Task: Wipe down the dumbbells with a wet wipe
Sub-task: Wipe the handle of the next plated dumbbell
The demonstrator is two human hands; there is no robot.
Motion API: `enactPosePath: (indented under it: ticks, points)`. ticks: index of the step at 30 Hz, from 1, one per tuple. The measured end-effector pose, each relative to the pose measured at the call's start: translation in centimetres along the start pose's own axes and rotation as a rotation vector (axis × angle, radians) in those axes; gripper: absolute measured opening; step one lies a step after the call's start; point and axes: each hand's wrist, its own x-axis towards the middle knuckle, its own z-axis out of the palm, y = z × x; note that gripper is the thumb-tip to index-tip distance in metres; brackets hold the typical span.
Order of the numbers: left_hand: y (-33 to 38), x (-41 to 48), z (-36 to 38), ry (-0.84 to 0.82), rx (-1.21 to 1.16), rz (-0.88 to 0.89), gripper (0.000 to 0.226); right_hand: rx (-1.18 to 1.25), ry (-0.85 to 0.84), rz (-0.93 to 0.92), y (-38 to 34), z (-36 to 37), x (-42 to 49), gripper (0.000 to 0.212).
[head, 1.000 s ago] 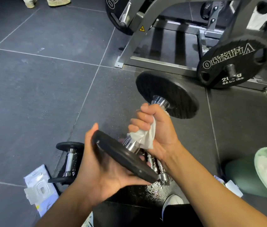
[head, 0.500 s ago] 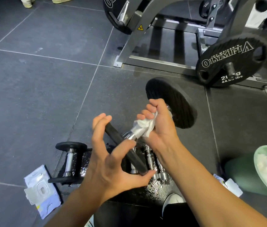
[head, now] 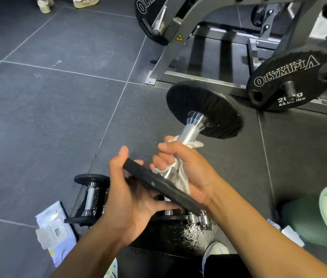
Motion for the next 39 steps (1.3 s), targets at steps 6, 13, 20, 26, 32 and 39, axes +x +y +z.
enactPosePath:
  ticks: [6, 13, 20, 26, 32, 39]
  points:
    - [-1.2, 1.5, -2.6, 0.085, 0.825, 0.673, 0.089, -0.011, 0.187, -0.013, 0.4, -0.4, 0.7, 0.029]
    - [-2.8, 1.5, -3.7, 0.013, 1.172, 1.173, 0.055, 0.141, 0.247, -0.053, -0.6, -1.0, 1.6, 0.022]
    - [-0.4, 1.9, -2.4, 0.243, -0.019, -0.215, 0.090, 0.183, 0.160, 0.006, -0.1, -2.1, 1.6, 0.044]
    - [1.4, 0.9, -2.1, -0.001, -0.210, -0.452, 0.072, 0.125, 0.135, 0.098, -0.2, -2.7, 1.0, 0.031]
    - [-0.5, 0.1, -1.2, 0.079, -0.001, -0.365, 0.037, -0.105, 0.263, -0.057, -0.5, -2.6, 1.0, 0.040]
    - [-1.9, 0.9, -2.5, 0.231, 0.018, -0.285, 0.035, -0.006, 0.325, -0.105, -1.2, -2.4, 1.0, 0.062]
